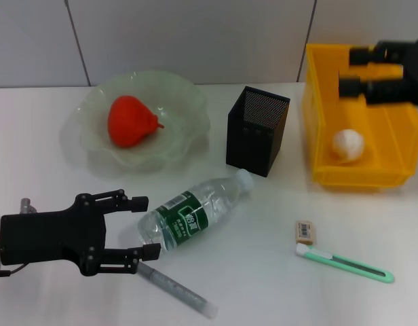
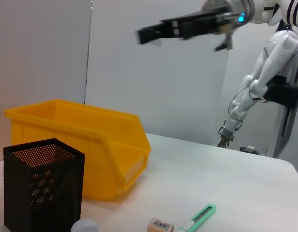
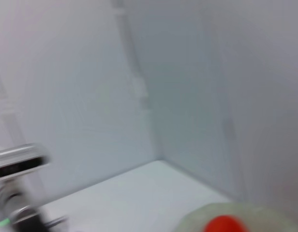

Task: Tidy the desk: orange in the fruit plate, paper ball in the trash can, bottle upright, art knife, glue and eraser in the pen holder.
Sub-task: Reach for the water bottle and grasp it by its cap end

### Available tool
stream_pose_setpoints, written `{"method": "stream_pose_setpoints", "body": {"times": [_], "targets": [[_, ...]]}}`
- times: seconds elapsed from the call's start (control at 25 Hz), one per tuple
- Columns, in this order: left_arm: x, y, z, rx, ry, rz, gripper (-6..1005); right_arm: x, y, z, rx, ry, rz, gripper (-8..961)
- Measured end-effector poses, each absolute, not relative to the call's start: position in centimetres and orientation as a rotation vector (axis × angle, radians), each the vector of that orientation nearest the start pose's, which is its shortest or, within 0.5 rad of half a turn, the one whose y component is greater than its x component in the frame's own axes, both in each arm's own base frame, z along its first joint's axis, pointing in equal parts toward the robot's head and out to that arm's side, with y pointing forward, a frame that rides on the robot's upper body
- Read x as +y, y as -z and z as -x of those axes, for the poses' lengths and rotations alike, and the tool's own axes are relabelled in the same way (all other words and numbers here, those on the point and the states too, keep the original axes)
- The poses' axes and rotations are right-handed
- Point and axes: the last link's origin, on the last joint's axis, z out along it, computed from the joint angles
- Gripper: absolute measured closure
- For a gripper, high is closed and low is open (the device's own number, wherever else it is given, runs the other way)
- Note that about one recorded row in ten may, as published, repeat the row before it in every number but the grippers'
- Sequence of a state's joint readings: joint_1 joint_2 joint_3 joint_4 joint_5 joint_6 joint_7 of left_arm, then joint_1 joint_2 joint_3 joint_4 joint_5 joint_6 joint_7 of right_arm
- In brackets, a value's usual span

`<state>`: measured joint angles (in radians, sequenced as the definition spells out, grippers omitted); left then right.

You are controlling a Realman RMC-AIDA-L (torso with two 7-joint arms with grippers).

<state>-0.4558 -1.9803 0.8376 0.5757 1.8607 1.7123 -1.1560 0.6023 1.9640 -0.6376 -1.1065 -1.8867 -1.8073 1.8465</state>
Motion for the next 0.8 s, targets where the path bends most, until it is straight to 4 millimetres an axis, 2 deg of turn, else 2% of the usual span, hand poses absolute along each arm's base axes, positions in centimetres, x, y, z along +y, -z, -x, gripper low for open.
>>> {"method": "stream_pose_setpoints", "body": {"times": [0.12,0.24,0.52,0.68,0.76,0.8], "targets": [[29.5,-1.6,27.8,-0.351,0.772,2.857,153,34.6,-12.2,-18.6,0.495,-0.677,2.841,135],[29.5,-1.6,27.8,-0.352,0.771,2.856,153,34.0,-11.4,-18.5,0.54,-0.514,2.947,135],[29.5,-1.6,27.8,-0.348,0.771,2.856,153,33.4,-7.7,-18.2,0.618,-0.085,3.099,136],[29.5,-1.5,27.7,-0.348,0.773,2.856,153,32.5,-5.5,-19.4,0.516,-0.151,3.1,137],[29.5,-1.5,27.7,-0.348,0.773,2.856,153,31.9,-4.4,-20.6,0.476,-0.28,3.088,137],[29.4,-1.4,27.7,-0.353,0.776,2.857,153,31.4,-3.5,-21.7,0.473,-0.4,3.07,137]]}}
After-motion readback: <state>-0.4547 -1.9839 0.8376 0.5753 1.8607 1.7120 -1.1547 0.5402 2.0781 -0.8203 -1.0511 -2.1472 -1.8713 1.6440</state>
